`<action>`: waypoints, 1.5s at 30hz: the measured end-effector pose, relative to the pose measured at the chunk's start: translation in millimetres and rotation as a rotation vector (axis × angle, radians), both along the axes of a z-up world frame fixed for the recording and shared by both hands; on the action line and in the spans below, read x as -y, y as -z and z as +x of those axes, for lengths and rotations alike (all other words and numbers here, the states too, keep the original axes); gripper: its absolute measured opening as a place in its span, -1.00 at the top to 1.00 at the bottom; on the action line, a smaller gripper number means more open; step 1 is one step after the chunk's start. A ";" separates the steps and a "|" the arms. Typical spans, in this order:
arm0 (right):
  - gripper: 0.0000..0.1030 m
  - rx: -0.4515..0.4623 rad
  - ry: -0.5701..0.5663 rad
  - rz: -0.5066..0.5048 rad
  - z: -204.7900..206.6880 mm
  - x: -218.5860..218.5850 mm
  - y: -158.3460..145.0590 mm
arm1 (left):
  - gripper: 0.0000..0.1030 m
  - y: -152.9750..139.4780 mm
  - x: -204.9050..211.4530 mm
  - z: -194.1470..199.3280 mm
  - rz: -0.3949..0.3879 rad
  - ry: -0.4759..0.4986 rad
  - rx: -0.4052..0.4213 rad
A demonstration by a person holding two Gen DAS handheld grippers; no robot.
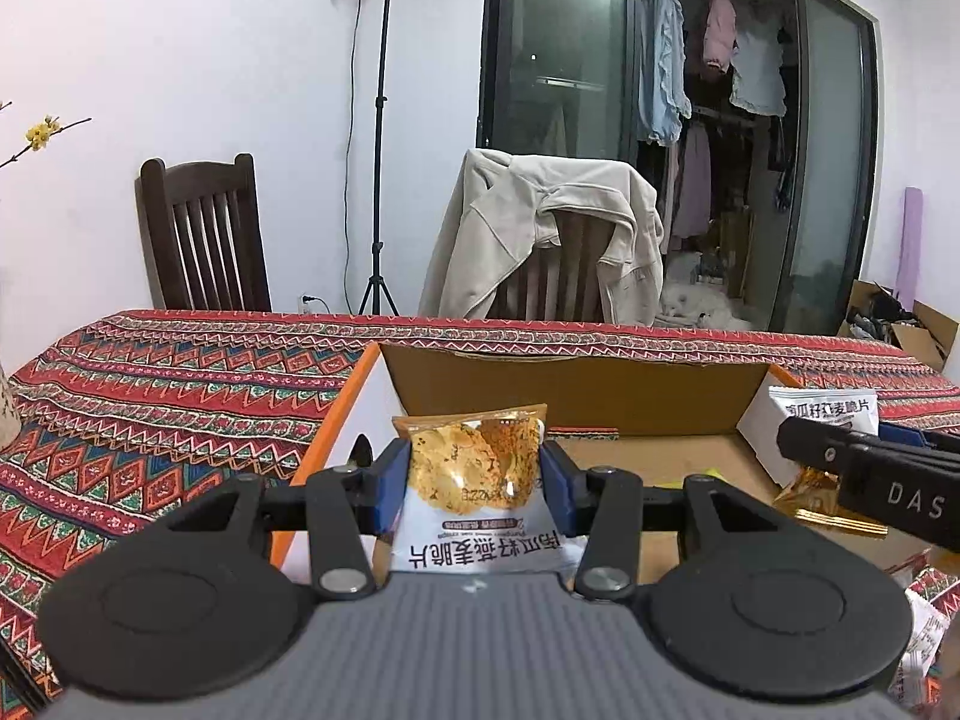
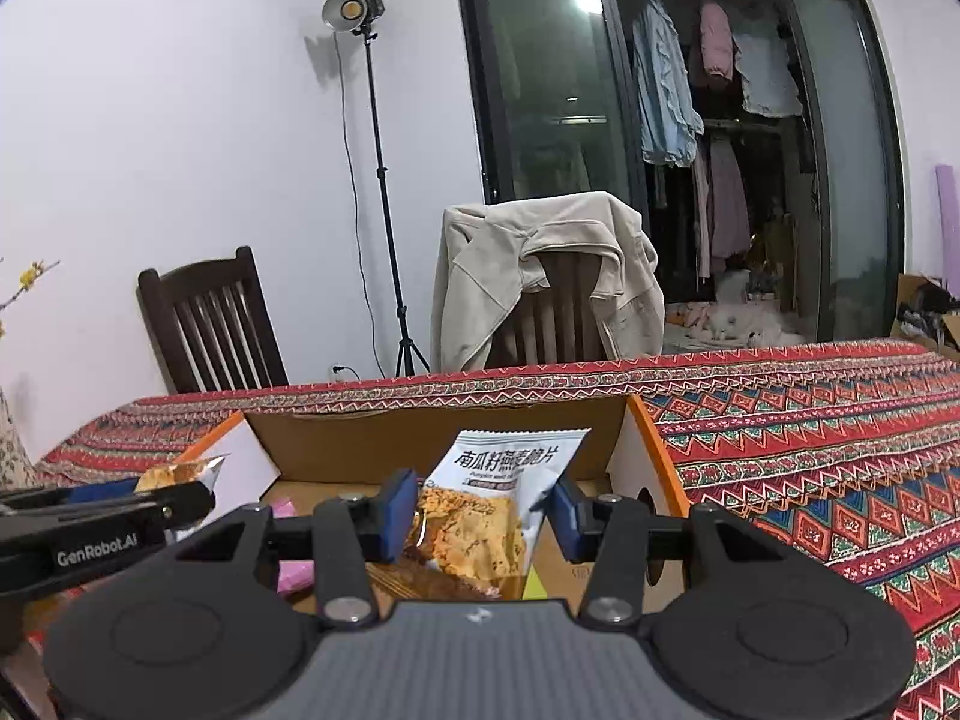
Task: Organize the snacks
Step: 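Carry both white cracker packets into the box and open both tools, then withdraw both tools from the box toward the snack pile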
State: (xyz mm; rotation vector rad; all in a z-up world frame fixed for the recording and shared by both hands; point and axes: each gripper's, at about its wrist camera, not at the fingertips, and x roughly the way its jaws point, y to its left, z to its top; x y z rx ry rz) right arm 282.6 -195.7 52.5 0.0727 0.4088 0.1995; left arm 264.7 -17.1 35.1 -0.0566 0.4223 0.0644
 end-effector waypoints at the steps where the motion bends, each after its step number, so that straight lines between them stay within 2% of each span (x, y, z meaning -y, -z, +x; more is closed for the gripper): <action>1: 0.09 -0.003 -0.006 -0.002 -0.4 -2.1 0.9 | 0.04 0.8 -0.2 -0.3 -0.004 0.001 0.002; 2: 0.07 -0.005 -0.008 -0.004 0.3 -3.9 1.5 | -0.02 1.6 -0.7 -1.6 -0.008 -0.006 0.007; 3: 0.05 -0.006 -0.007 -0.007 -0.3 -4.5 2.0 | -0.31 0.9 -1.4 -2.9 -0.011 -0.012 0.017; 4: -0.05 -0.006 -0.003 -0.009 -1.0 -4.4 2.6 | -0.69 0.0 -3.0 -4.4 -0.013 -0.024 0.033; 5: -0.32 -0.008 0.002 -0.007 -1.8 -3.1 2.4 | -0.85 -0.6 -3.3 -8.6 -0.008 -0.048 0.059; 6: -0.68 -0.008 0.009 -0.002 -1.8 -1.8 2.9 | -1.00 -1.1 -3.5 -13.0 0.001 -0.080 0.090; 8: -1.00 -0.010 0.014 0.006 -3.8 0.6 3.2 | -1.00 -2.4 -3.9 -18.2 0.013 -0.107 0.118; 18: -1.00 0.026 0.026 0.002 -18.1 0.1 -2.7 | -1.00 -6.6 -3.1 -23.5 0.006 -0.116 0.106; 26: -1.00 0.052 0.028 0.009 -34.9 -1.1 -17.7 | -1.00 -26.6 -0.7 -30.7 0.011 -0.093 0.088; 36: -1.00 0.071 0.017 -0.049 -72.8 -5.2 -42.9 | -1.00 -58.6 1.5 -68.9 0.010 -0.053 0.105; 45: -1.00 0.047 -0.009 -0.080 -125.5 -3.0 -33.4 | -1.00 -57.0 -1.4 -115.7 0.016 -0.007 0.078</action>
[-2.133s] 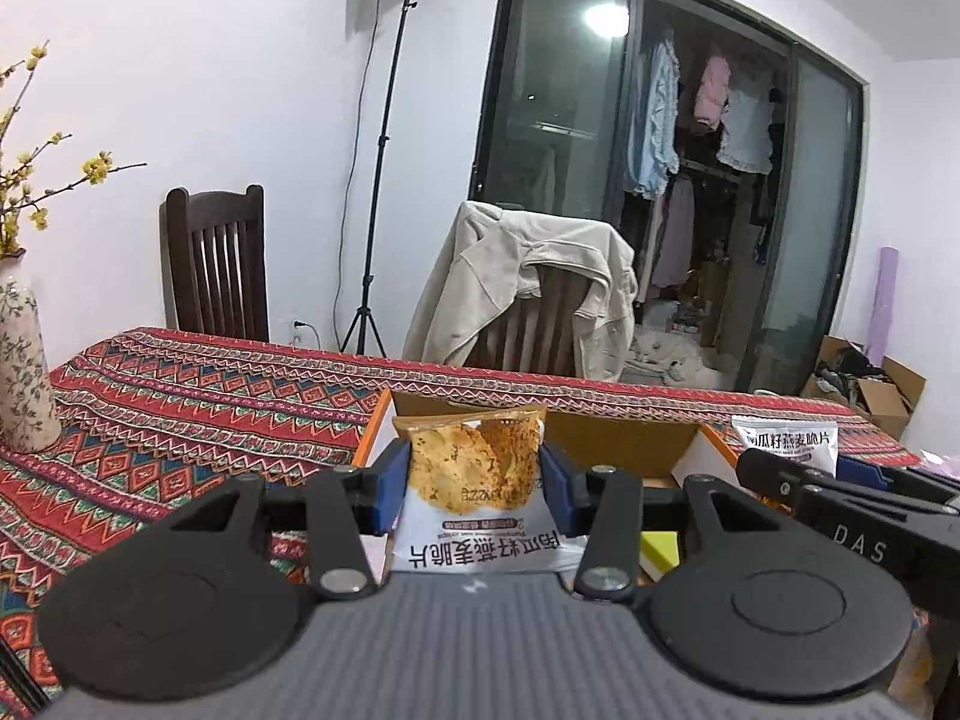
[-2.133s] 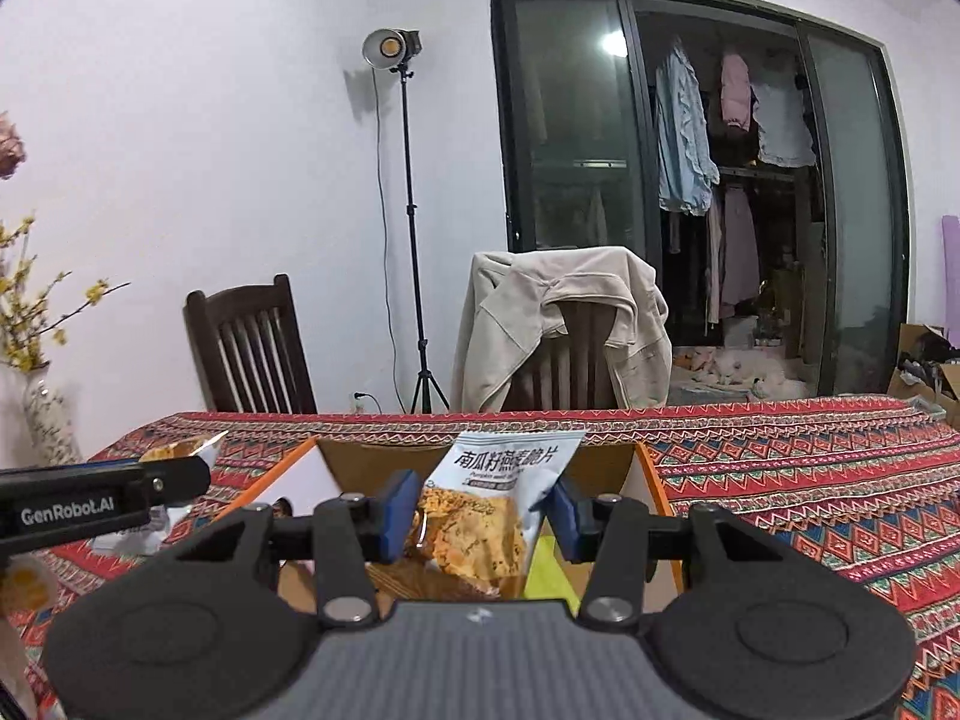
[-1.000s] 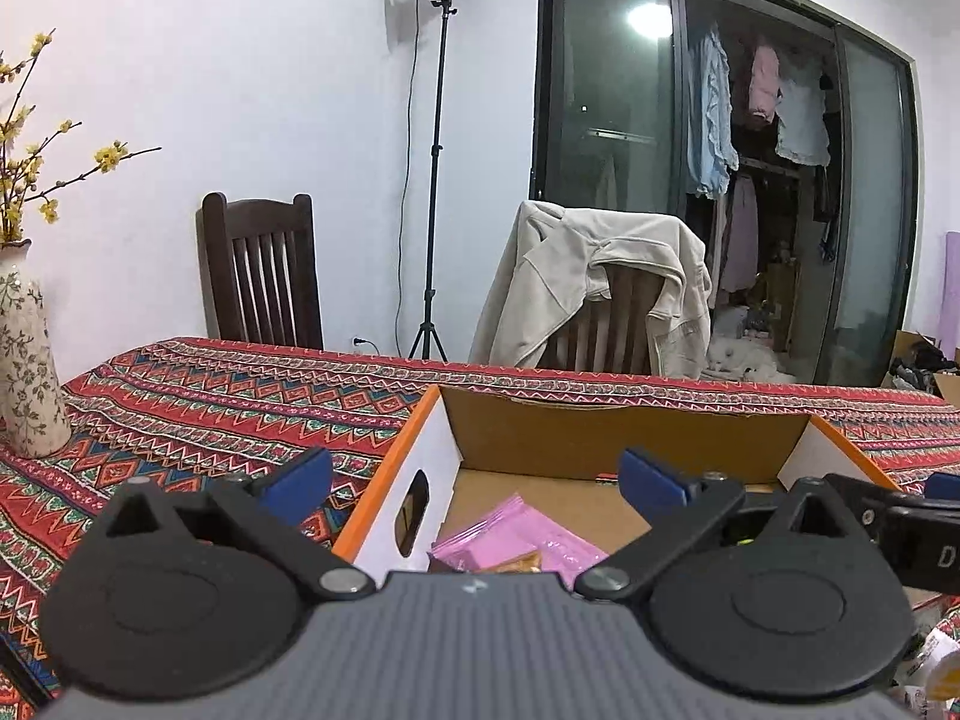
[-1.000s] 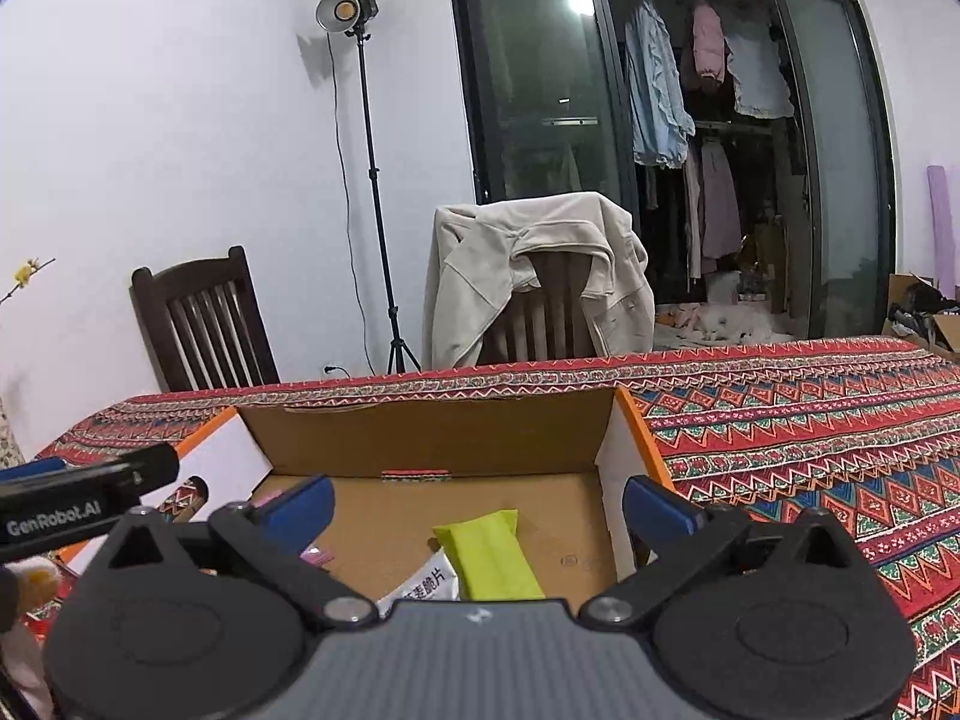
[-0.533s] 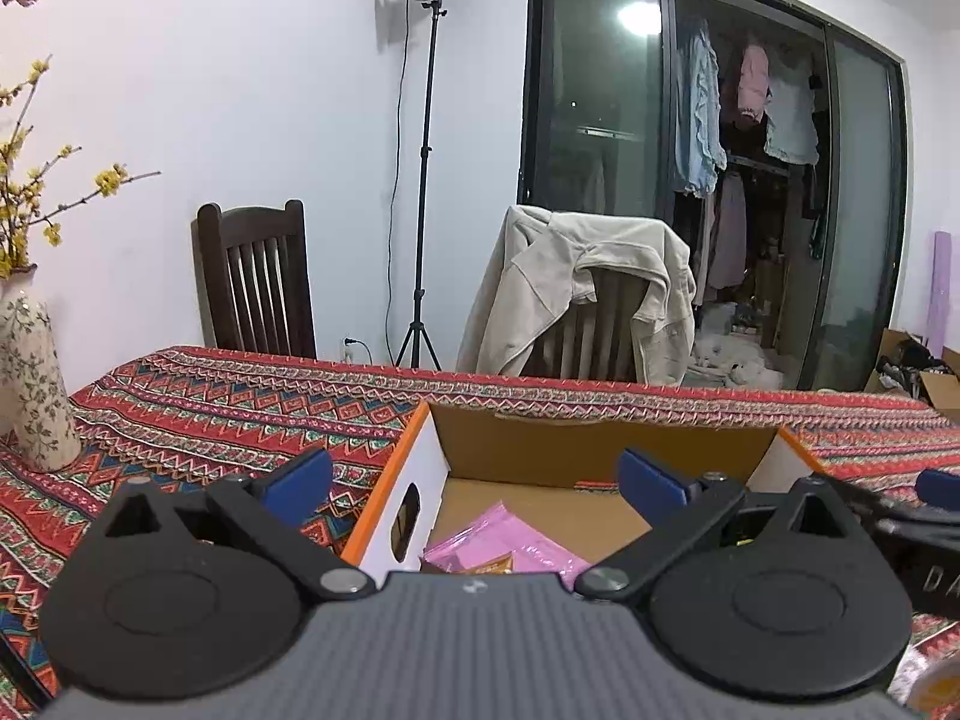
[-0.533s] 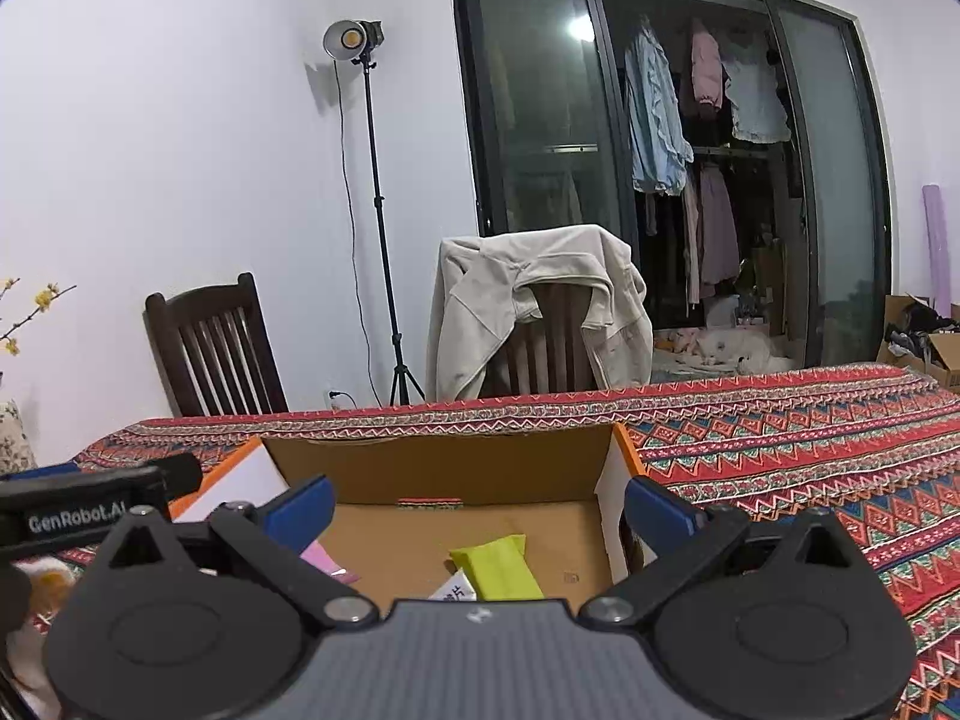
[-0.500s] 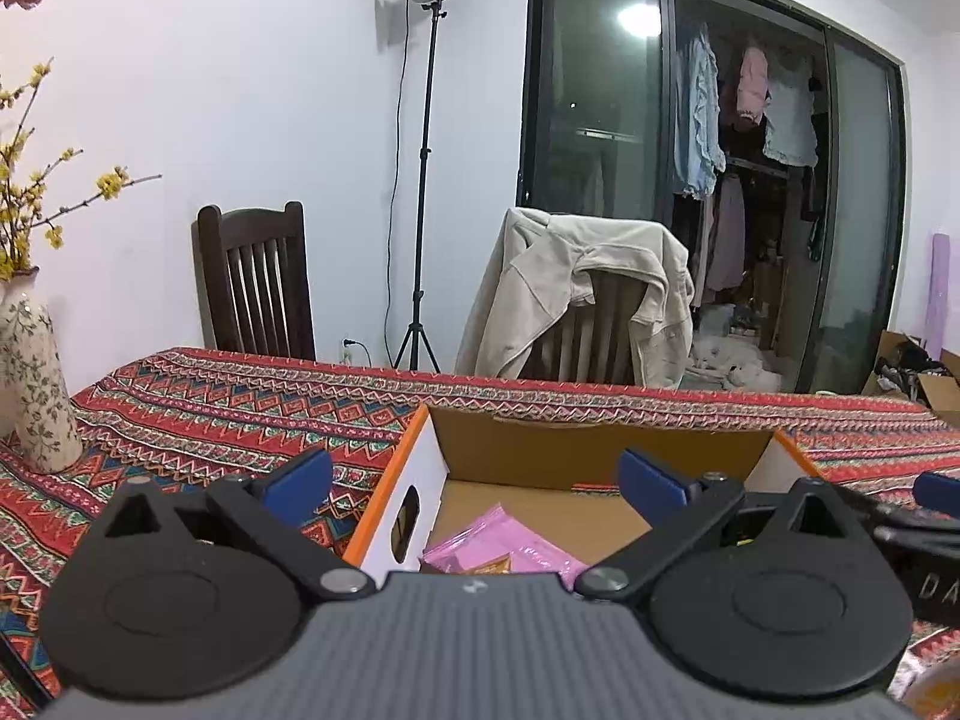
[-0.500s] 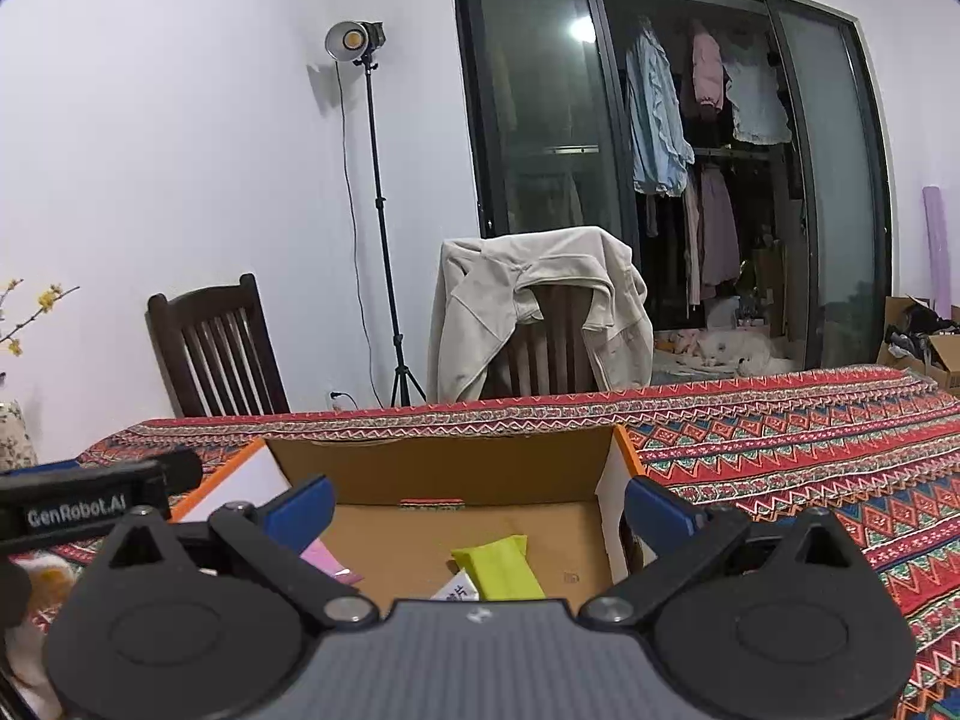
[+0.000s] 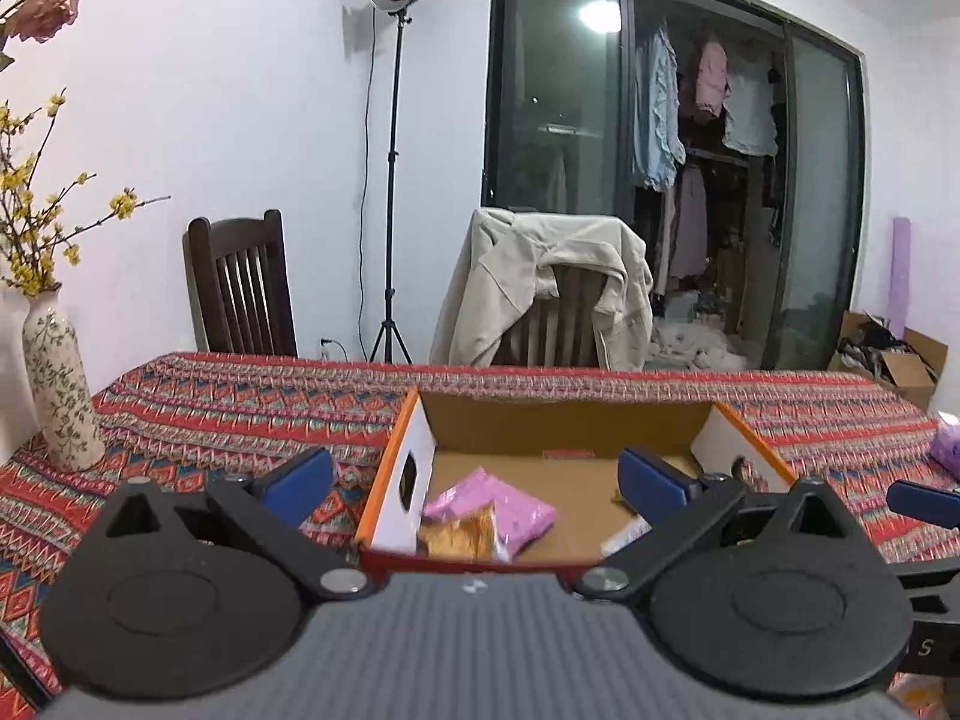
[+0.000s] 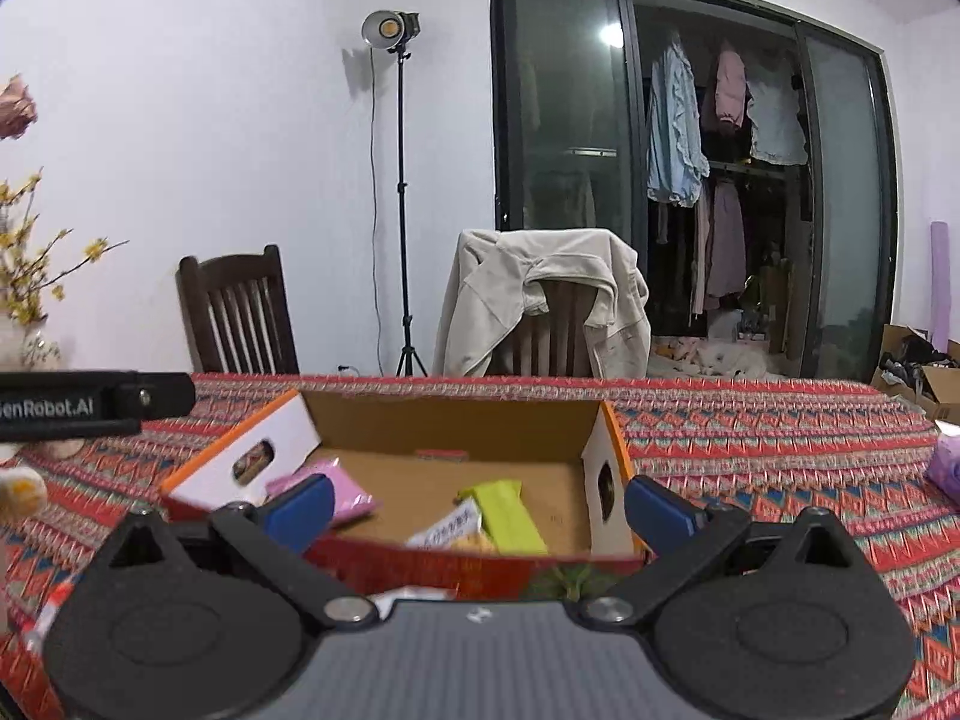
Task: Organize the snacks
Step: 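Withdraw both tools from the box toward the snack pile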
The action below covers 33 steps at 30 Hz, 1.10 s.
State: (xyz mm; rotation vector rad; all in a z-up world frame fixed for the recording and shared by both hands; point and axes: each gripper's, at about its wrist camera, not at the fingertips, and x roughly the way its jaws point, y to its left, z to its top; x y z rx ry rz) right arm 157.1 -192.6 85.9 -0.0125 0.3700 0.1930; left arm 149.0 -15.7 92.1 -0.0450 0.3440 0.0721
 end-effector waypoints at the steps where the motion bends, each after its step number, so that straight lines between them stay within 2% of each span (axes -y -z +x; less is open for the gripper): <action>1: -1.00 -0.007 -0.003 0.002 -5.9 1.6 2.8 | -1.00 2.5 -1.1 -5.1 -0.001 0.005 -0.003; 6: -1.00 -0.049 -0.011 0.013 -30.4 6.8 17.1 | -1.00 20.8 -7.4 -28.8 -0.012 0.021 -0.040; 17: -1.00 -0.107 -0.025 0.011 -65.3 11.7 41.9 | -1.00 62.7 -16.0 -69.1 -0.021 0.052 -0.066; 26: -1.00 -0.159 -0.037 -0.001 -67.7 9.0 58.9 | -1.00 80.3 -28.5 -69.4 -0.036 0.021 -0.076; 33: -1.00 -0.159 -0.021 -0.032 -55.2 6.7 59.0 | -1.00 88.1 -34.9 -64.0 -0.063 0.010 -0.077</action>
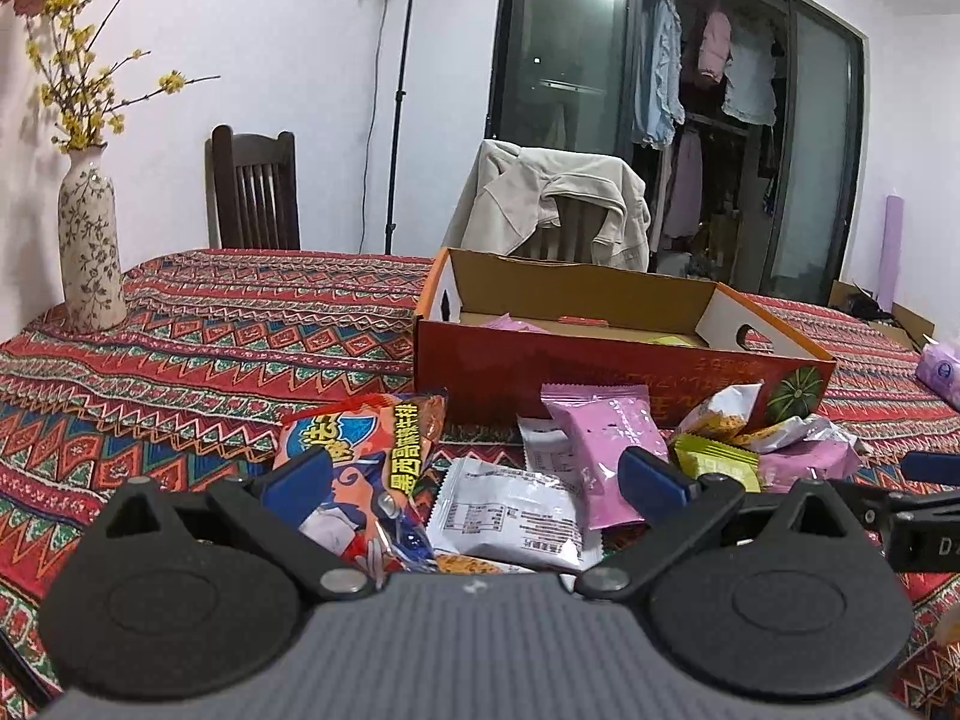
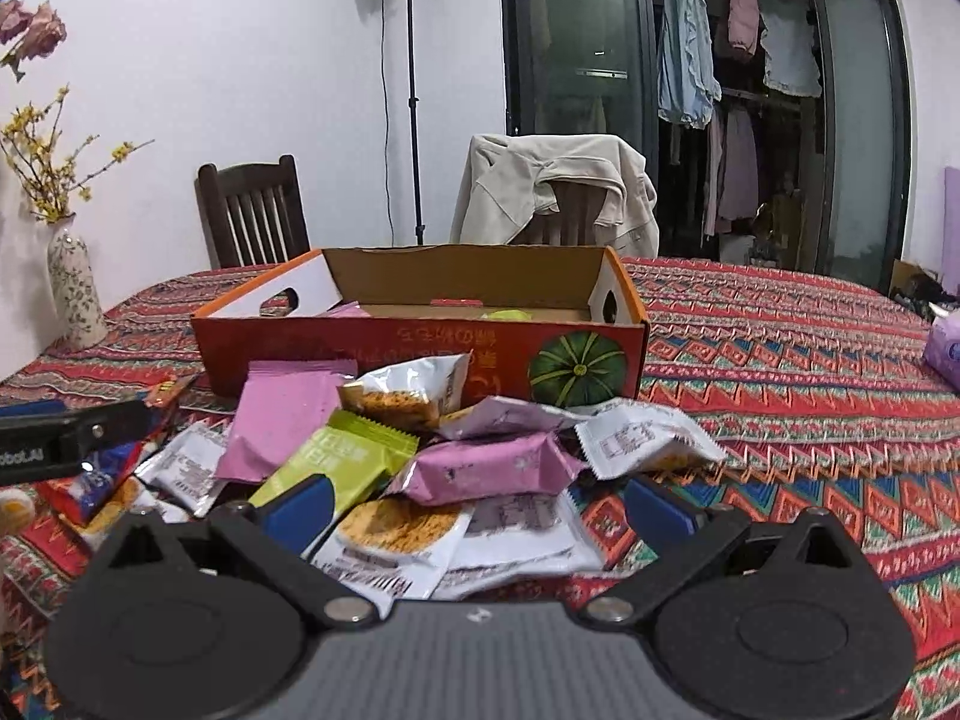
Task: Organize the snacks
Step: 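Withdraw both tools from the box toward the snack pile, then grasp the pink wrapped cake with the right tool while the left tool grasps the orange-blue packet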
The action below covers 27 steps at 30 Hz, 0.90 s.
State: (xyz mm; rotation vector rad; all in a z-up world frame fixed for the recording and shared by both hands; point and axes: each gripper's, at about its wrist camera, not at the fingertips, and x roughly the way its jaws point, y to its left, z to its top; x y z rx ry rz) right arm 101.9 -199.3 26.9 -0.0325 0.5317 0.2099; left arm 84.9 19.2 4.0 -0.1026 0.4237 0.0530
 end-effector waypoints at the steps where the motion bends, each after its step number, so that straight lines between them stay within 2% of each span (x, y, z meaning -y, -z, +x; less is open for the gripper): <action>1: -1.00 0.000 0.002 -0.013 4.0 -0.8 -0.4 | -1.00 0.3 -1.1 0.8 -0.006 -0.003 -0.003; 10: -1.00 -0.052 -0.030 -0.085 45.1 -12.2 6.1 | -1.00 4.3 -6.0 4.9 -0.041 -0.004 -0.026; 11: -0.95 -0.057 -0.038 -0.087 49.2 -13.4 8.3 | -1.00 4.9 -6.7 5.4 -0.046 -0.003 -0.027; 14: -0.61 -0.073 -0.046 -0.072 57.2 -11.9 17.3 | -1.00 6.4 -9.0 6.2 -0.064 0.000 -0.033; 19: -0.44 -0.045 -0.065 -0.057 48.5 -10.4 18.9 | -1.00 6.5 -6.9 4.4 -0.059 0.006 -0.028; 20: -0.32 -0.031 -0.064 -0.060 45.6 -10.3 18.1 | -1.00 6.7 -6.3 4.2 -0.056 0.006 -0.027; 27: -0.29 0.046 -0.045 -0.022 28.4 -0.7 10.1 | -1.00 7.2 -4.5 4.4 -0.048 -0.008 -0.026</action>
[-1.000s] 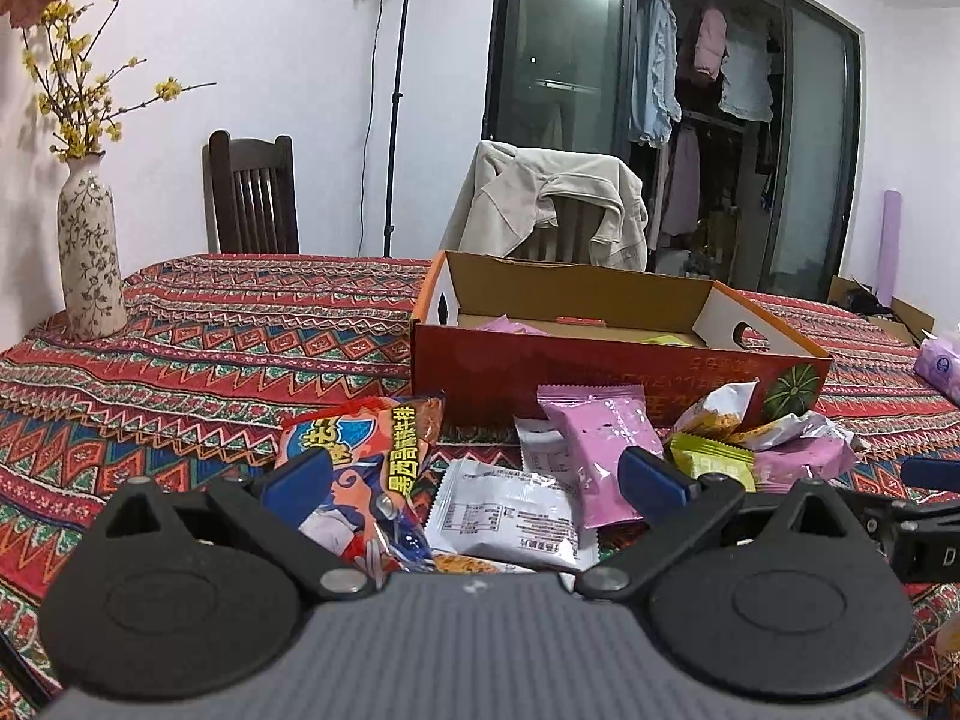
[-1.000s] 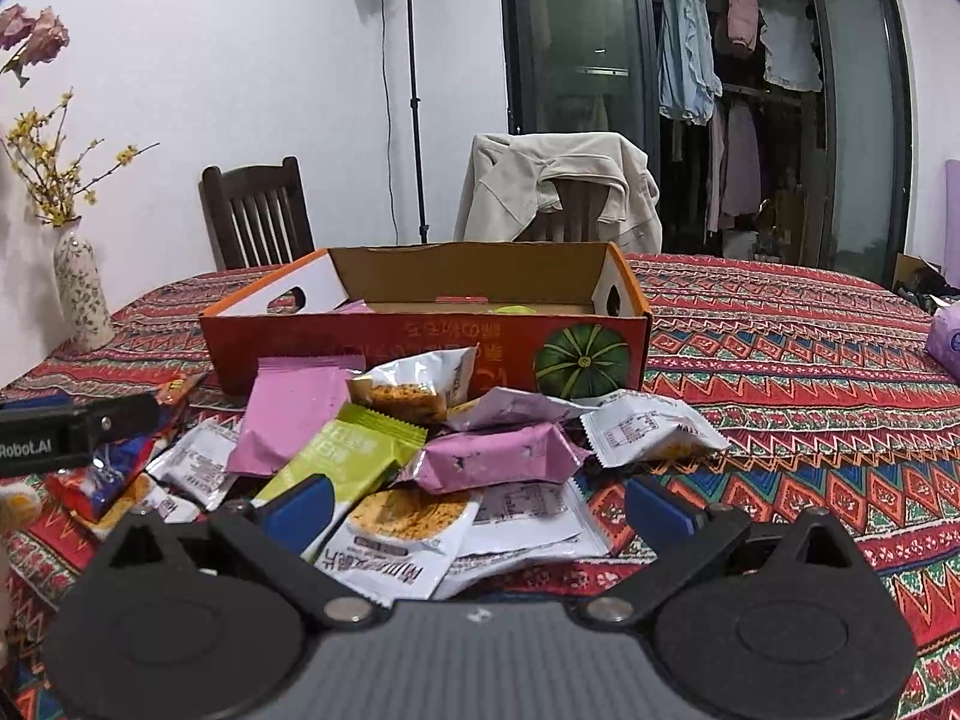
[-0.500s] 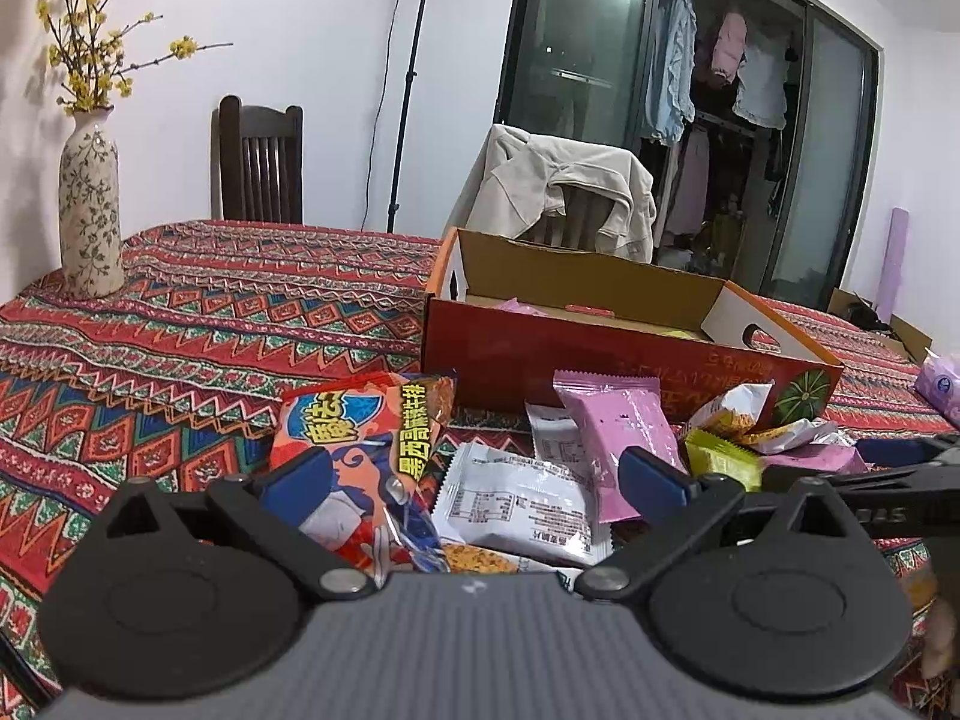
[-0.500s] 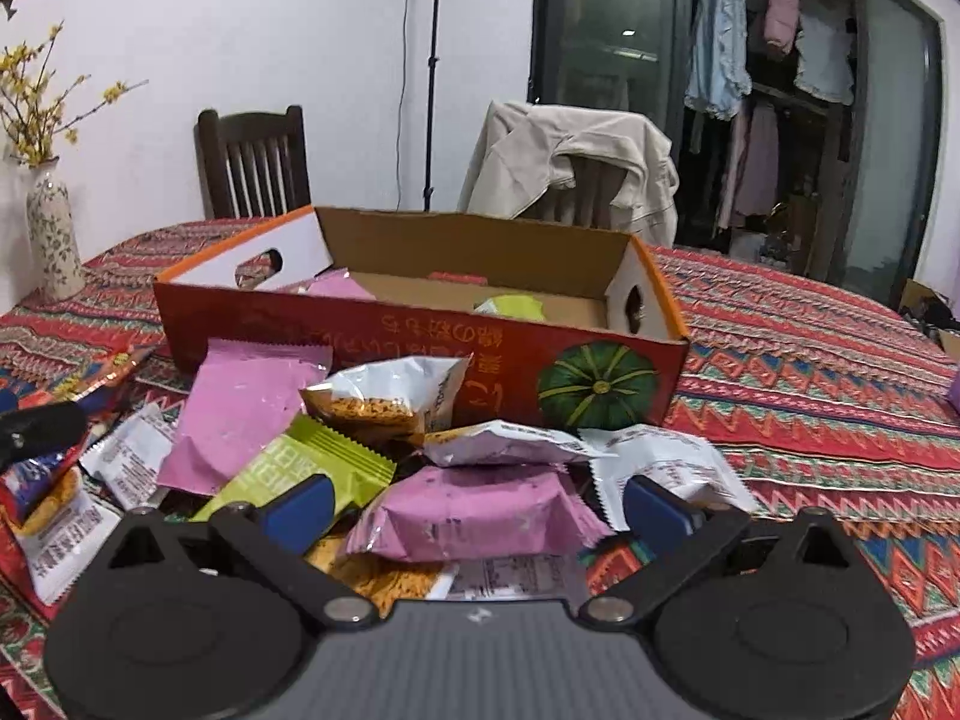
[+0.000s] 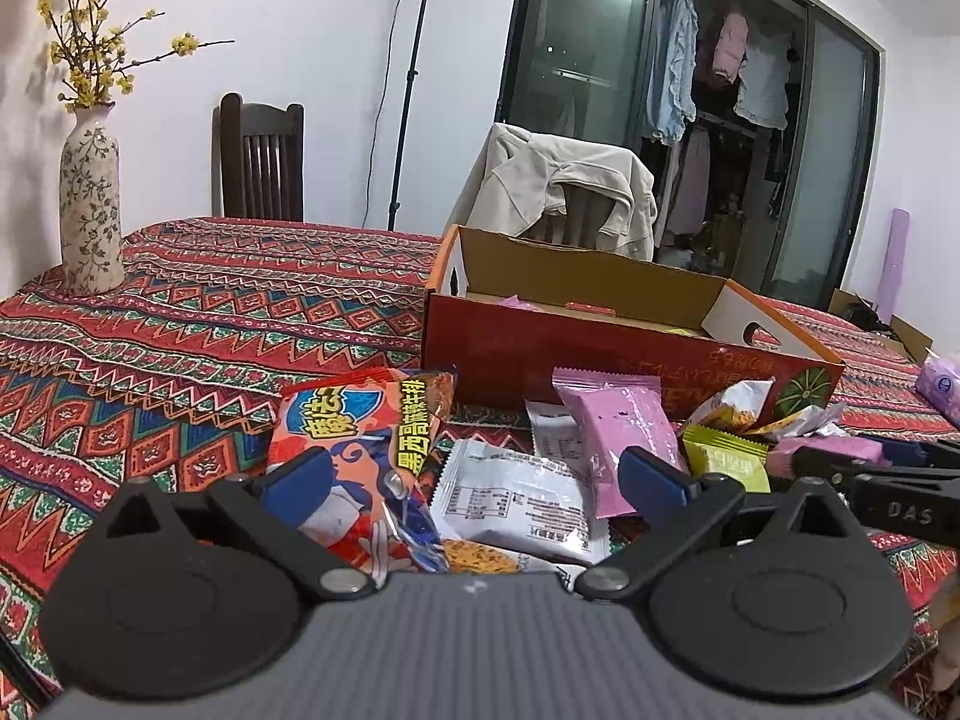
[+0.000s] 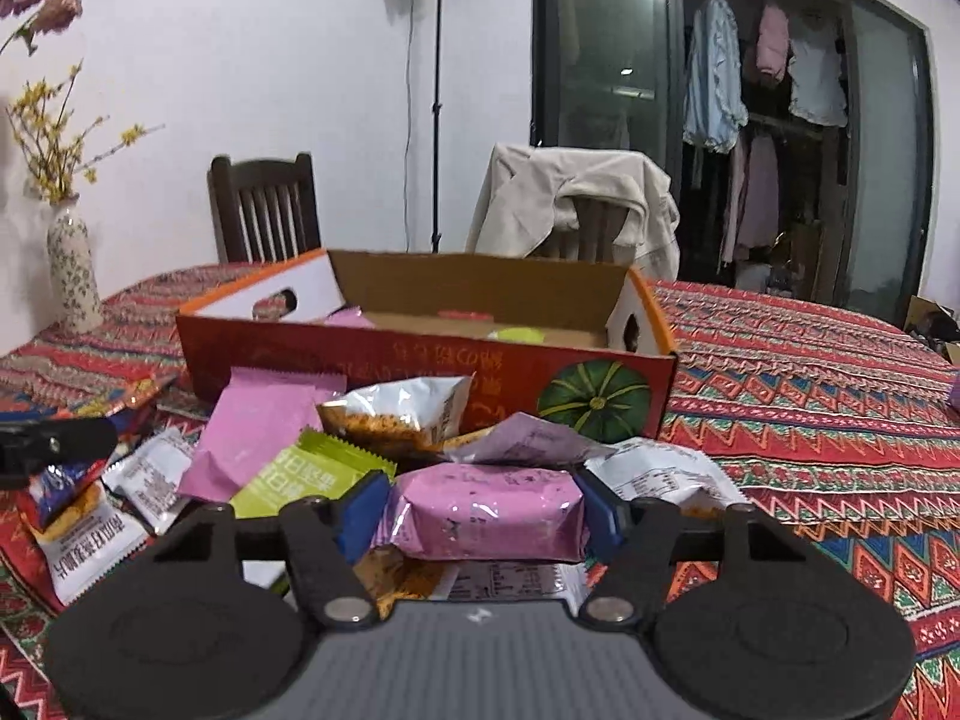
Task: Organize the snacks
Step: 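Grasp the pink wrapped cake with the right tool while the left tool grasps the orange-blue packet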
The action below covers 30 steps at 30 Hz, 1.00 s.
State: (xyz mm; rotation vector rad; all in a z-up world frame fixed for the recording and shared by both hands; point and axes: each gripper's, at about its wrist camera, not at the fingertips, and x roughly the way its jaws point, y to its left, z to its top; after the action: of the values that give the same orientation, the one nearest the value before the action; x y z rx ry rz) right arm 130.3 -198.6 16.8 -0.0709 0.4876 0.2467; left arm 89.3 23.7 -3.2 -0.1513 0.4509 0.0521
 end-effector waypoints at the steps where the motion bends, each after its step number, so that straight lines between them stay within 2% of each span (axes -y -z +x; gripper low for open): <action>1: -0.29 0.008 0.005 0.008 -1.3 1.6 -1.0 | -1.00 -0.1 0.2 -0.5 0.001 -0.001 0.002; 5: -0.28 0.047 0.008 0.038 -5.9 5.9 -5.8 | -1.00 -1.3 1.1 -1.7 0.015 -0.023 0.010; 15: -0.28 0.140 -0.007 0.107 -21.5 15.8 -14.9 | -1.00 -14.9 -2.8 -9.3 0.125 -0.129 0.002; 19: -0.29 0.152 -0.026 0.120 -23.6 16.1 -16.2 | -1.00 -16.0 -15.9 -5.9 0.119 -0.161 -0.041; 25: -0.29 0.171 -0.033 0.130 -26.5 17.5 -17.2 | -1.00 -12.8 -25.3 16.0 0.112 -0.143 -0.108; 30: -0.29 0.189 -0.039 0.141 -28.8 19.1 -18.3 | -1.00 -2.9 -35.7 36.2 0.063 -0.159 -0.173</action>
State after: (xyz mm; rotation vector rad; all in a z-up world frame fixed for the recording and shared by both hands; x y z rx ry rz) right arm 101.5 -217.7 35.1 0.0343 0.2803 0.3090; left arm 125.5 59.4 -0.3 -0.1209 0.6088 0.2362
